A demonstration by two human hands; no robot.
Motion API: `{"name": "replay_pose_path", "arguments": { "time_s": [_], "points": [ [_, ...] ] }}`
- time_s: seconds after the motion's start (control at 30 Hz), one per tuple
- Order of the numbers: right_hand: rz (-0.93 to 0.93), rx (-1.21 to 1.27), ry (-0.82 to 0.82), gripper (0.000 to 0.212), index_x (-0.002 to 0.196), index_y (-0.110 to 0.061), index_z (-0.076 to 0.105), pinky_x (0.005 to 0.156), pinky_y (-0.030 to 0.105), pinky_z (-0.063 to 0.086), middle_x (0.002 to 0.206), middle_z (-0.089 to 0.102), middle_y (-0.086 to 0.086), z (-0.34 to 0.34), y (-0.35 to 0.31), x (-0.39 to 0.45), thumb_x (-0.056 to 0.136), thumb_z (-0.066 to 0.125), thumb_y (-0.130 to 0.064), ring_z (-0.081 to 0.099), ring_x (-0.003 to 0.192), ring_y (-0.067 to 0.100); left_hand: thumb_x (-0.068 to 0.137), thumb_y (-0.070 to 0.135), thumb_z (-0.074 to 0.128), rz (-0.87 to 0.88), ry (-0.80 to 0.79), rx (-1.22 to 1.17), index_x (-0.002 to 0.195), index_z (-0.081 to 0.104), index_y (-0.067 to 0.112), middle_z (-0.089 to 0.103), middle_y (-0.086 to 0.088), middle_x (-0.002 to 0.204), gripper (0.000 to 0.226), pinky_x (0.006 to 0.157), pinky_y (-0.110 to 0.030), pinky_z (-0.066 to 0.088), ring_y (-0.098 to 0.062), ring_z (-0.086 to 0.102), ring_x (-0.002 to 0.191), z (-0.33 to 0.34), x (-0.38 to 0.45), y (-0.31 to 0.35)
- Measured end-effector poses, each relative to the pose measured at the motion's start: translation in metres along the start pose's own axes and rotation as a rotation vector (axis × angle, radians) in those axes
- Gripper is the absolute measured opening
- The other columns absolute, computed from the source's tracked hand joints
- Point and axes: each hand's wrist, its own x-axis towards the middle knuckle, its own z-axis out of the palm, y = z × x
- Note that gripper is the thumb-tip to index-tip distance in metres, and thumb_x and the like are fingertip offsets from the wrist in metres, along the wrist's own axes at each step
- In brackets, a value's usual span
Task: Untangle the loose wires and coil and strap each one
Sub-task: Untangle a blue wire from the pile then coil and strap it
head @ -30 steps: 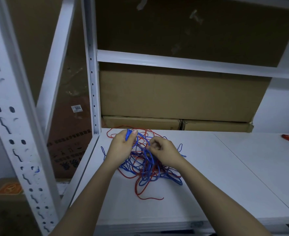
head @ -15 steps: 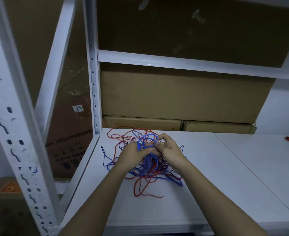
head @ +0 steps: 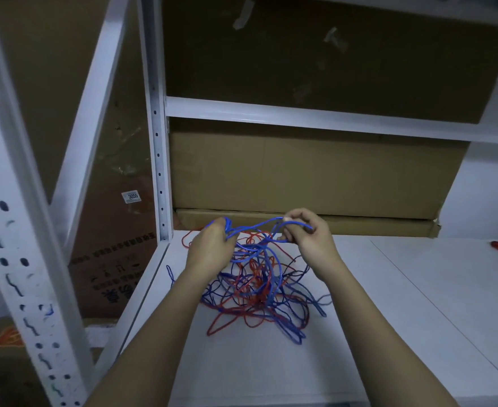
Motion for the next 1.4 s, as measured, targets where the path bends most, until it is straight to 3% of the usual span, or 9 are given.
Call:
{"name": "replay_pose_path", "arguments": {
  "time_s": [0.2, 0.37, 0.5, 0.73, 0.87, 1.07, 1.17, 1.23, 1.4],
  "points": [
    [0.174, 0.025, -0.299, 0.014, 0.092, -0.014, 0.06, 0.072, 0.027, 0.058, 0.076, 0.071, 0.004, -0.002, 0.006, -0.015, 0.092, 0.057, 0.0, 0.069, 0.072, 0.016, 0.096, 0.031, 0.054, -0.04, -0.082, -0.047, 0.085, 0.05, 0.0, 0.051, -0.013, 0.07, 0.033, 0.058, -0.033, 0.032, -0.032, 0.053, 0.069, -0.002, 0.003, -0.008],
    [0.125, -0.174, -0.453, 0.036, 0.108, -0.021, 0.064, 0.079, 0.021, 0.052, 0.097, 0.072, 0.006, -0.006, -0.004, -0.024, 0.082, 0.07, 0.002, 0.068, 0.09, 0.015, 0.095, 0.039, 0.054, -0.069, -0.097, -0.082, 0.087, 0.051, 0.005, 0.055, -0.012, 0.076, 0.034, 0.063, -0.036, 0.04, -0.029, 0.056, 0.073, 0.003, -0.001, -0.012],
    [0.184, -0.159, -0.68, 0.054, 0.128, -0.02, 0.055, 0.081, 0.018, 0.05, 0.112, 0.069, -0.005, -0.008, -0.014, -0.023, 0.082, 0.069, 0.003, 0.065, 0.096, 0.011, 0.095, 0.037, 0.055, -0.06, -0.074, -0.075, 0.072, 0.04, 0.017, 0.044, -0.003, 0.061, 0.034, 0.053, -0.033, 0.029, -0.02, 0.043, 0.056, 0.004, -0.003, -0.019],
    [0.039, -0.401, -0.567, 0.02, 0.081, -0.024, 0.066, 0.068, 0.024, 0.051, 0.077, 0.07, -0.004, 0.025, -0.01, -0.025, 0.077, 0.076, -0.008, 0.066, 0.076, 0.008, 0.097, 0.026, 0.052, -0.041, -0.055, -0.036, 0.083, 0.049, 0.012, 0.053, -0.004, 0.07, 0.02, 0.06, -0.035, 0.039, -0.022, 0.05, 0.064, 0.002, -0.005, -0.021],
    [-0.113, -0.511, -0.529, 0.02, 0.074, -0.022, 0.061, 0.066, 0.028, 0.048, 0.075, 0.058, -0.004, 0.034, 0.002, -0.023, 0.075, 0.078, -0.011, 0.055, 0.069, 0.009, 0.096, 0.024, 0.05, -0.013, -0.059, -0.006, 0.085, 0.048, 0.013, 0.051, -0.001, 0.07, 0.016, 0.06, -0.034, 0.037, -0.022, 0.049, 0.065, -0.002, -0.007, -0.023],
    [-0.364, -0.633, -0.061, 0.008, 0.087, -0.011, 0.065, 0.066, 0.034, 0.051, 0.08, 0.055, -0.007, 0.035, 0.025, -0.025, 0.083, 0.066, -0.004, 0.053, 0.072, 0.01, 0.092, 0.032, 0.059, 0.037, -0.211, -0.089, 0.082, 0.054, 0.009, 0.053, -0.001, 0.067, 0.026, 0.053, -0.03, 0.033, -0.017, 0.047, 0.059, -0.01, -0.018, -0.023],
    [-0.581, -0.636, 0.04, 0.009, 0.087, -0.008, 0.061, 0.064, 0.034, 0.05, 0.085, 0.057, -0.002, 0.039, 0.021, -0.02, 0.084, 0.059, 0.001, 0.053, 0.075, 0.013, 0.091, 0.039, 0.059, 0.036, -0.252, -0.129, 0.083, 0.055, 0.007, 0.056, -0.009, 0.071, 0.034, 0.056, -0.032, 0.034, -0.017, 0.047, 0.059, -0.008, -0.021, -0.02],
    [-0.54, -0.566, 0.009, 0.011, 0.088, -0.011, 0.06, 0.069, 0.031, 0.05, 0.087, 0.057, -0.006, 0.039, 0.013, -0.013, 0.088, 0.057, 0.0, 0.055, 0.079, 0.011, 0.093, 0.038, 0.056, -0.001, -0.188, -0.119, 0.081, 0.054, 0.012, 0.06, -0.009, 0.074, 0.029, 0.055, -0.031, 0.036, -0.018, 0.051, 0.061, -0.009, -0.018, -0.018],
    [0.044, -0.121, -0.181, 0.016, 0.084, -0.019, 0.051, 0.063, 0.031, 0.054, 0.06, 0.061, -0.004, 0.046, -0.001, -0.004, 0.095, 0.054, -0.007, 0.06, 0.061, 0.012, 0.097, 0.036, 0.05, -0.099, -0.048, -0.03, 0.075, 0.045, 0.019, 0.054, -0.001, 0.069, 0.028, 0.051, -0.028, 0.033, -0.016, 0.052, 0.063, -0.004, -0.009, -0.023]
  ]
}}
